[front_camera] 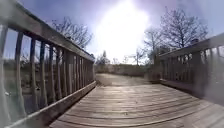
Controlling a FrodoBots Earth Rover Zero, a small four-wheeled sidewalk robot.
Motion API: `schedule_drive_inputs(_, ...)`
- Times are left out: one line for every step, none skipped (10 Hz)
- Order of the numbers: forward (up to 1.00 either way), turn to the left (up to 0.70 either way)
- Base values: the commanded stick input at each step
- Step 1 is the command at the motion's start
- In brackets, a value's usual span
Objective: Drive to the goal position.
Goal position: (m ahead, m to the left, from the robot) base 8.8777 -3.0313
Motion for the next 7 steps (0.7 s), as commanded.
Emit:
schedule_drive_inputs(0.70,0.00)
schedule_drive_inputs(0.70,0.00)
schedule_drive_inputs(0.70,-0.01)
schedule_drive_inputs(0.70,-0.03)
schedule_drive_inputs(0.70,-0.06)
schedule_drive_inputs(0.70,-0.09)
schedule_drive_inputs(0.70,-0.11)
